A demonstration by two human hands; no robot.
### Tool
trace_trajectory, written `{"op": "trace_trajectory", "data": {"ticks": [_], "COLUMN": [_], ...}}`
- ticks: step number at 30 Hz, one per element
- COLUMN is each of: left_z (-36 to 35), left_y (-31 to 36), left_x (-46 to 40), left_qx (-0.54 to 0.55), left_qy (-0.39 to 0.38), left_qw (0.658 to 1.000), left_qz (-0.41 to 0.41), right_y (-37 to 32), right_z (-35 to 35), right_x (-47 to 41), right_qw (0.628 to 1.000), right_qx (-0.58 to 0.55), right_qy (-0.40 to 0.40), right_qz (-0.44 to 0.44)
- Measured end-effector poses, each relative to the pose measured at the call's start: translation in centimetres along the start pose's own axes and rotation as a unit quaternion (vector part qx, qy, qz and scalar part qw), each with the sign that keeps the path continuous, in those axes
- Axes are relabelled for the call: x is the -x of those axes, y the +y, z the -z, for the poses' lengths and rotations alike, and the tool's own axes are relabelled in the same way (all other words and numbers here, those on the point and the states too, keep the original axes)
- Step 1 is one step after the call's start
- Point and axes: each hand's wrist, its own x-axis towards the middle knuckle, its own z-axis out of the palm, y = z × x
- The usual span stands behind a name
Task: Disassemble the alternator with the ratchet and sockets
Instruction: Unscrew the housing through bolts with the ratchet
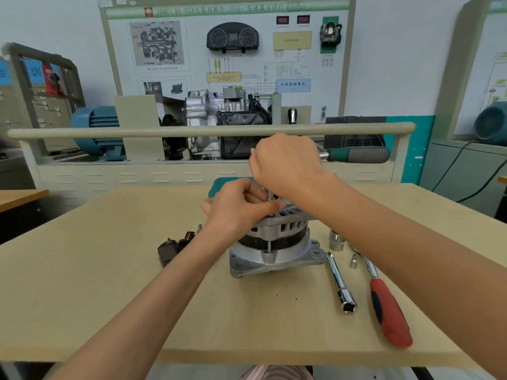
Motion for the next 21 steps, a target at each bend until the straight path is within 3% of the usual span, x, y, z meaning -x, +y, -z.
{"op": "trace_trajectory", "data": {"ticks": [3,7,13,16,19,21], "left_z": [0.3,1.6,0.1,-0.1,0.6,1.2], "left_y": [-0.1,-0.3,-0.2,-0.1,-0.4,-0.6], "left_x": [0.2,0.2,-0.3,0.0,0.0,0.0], "left_qx": [-0.039,0.057,0.056,0.027,0.011,0.033], "left_qy": [-0.034,-0.149,-0.024,-0.031,-0.095,-0.13], "left_qw": [0.998,0.987,0.998,0.999,0.995,0.991], "left_qz": [-0.024,-0.018,0.012,-0.008,-0.022,-0.029], "right_y": [0.3,0.4,0.2,0.3,0.5,1.1], "right_z": [0.1,0.0,0.0,0.0,-0.6,-0.6], "right_x": [0.1,0.2,0.3,0.1,1.0,1.6], "right_qw": [1.0,1.0,0.999,0.997,0.995,0.976], "right_qx": [0.003,0.002,-0.011,0.009,-0.005,-0.106], "right_qy": [-0.002,0.001,-0.012,-0.021,0.093,0.161], "right_qz": [0.001,0.0,-0.044,-0.075,0.025,0.105]}}
